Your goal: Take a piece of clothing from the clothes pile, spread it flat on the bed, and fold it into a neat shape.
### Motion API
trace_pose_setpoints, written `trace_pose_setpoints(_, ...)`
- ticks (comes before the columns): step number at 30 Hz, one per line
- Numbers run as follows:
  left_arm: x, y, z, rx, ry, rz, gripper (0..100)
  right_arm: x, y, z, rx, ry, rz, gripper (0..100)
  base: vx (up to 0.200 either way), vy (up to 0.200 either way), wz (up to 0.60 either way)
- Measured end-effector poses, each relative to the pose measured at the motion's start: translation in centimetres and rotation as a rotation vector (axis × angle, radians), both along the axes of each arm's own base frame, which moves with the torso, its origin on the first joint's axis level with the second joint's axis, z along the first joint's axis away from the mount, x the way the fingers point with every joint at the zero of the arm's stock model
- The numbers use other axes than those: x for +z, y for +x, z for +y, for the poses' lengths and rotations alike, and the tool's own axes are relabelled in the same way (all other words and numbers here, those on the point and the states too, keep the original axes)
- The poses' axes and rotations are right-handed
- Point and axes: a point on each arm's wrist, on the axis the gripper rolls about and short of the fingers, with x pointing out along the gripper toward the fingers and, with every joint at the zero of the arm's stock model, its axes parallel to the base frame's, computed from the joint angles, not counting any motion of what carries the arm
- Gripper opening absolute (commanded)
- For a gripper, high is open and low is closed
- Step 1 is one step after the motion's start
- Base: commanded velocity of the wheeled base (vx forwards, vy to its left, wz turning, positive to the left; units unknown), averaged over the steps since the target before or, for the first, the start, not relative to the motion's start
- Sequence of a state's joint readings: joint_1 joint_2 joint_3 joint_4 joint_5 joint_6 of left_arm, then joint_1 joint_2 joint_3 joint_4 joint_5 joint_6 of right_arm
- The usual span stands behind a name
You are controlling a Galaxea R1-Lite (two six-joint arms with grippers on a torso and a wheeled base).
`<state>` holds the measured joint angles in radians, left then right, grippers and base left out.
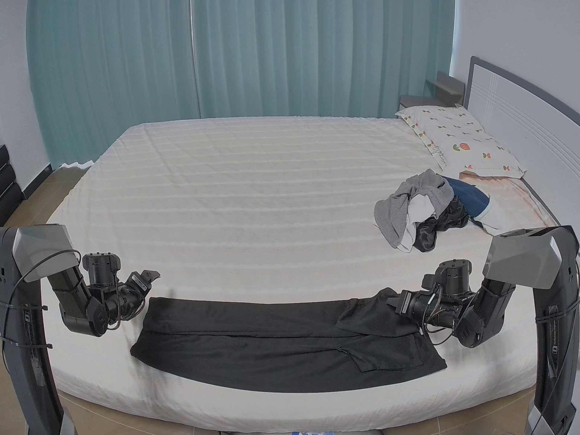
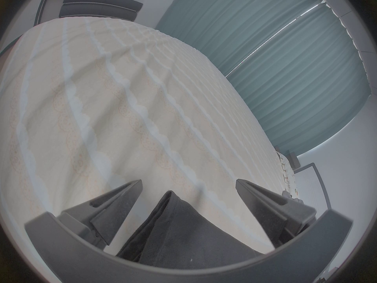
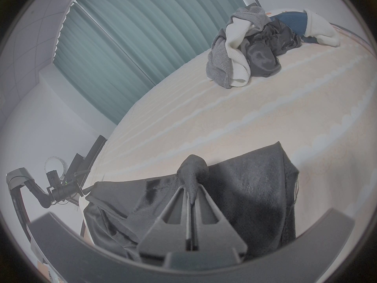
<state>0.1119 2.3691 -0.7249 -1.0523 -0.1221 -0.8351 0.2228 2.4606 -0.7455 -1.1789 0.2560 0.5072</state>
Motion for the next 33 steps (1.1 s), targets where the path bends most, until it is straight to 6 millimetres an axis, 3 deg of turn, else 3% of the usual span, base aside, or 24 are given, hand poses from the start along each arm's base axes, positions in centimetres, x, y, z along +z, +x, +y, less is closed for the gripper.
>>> trace_pose_setpoints(7,0.0,-0.1,0.0,0.001,-0.002,0.002,100,0.0,0.6,-0.2,-0.066,-0.028,0.000,100,0.000,0.000,0.00)
trace_pose_setpoints(16,0.2,-0.3,0.1,0.007,-0.008,0.003,100,3.1,0.3,-0.9,-0.167,0.103,-0.006,100,0.000,0.000,0.00)
trace_pose_setpoints(27,2.6,-3.1,0.4,-0.060,-0.074,-0.003,100,4.8,-4.3,-2.0,-0.375,0.247,0.137,100,0.000,0.000,0.00)
trace_pose_setpoints(33,3.4,-4.3,0.2,-0.092,-0.092,-0.004,100,4.6,-6.8,-1.0,-0.424,0.299,0.228,100,0.000,0.000,0.00)
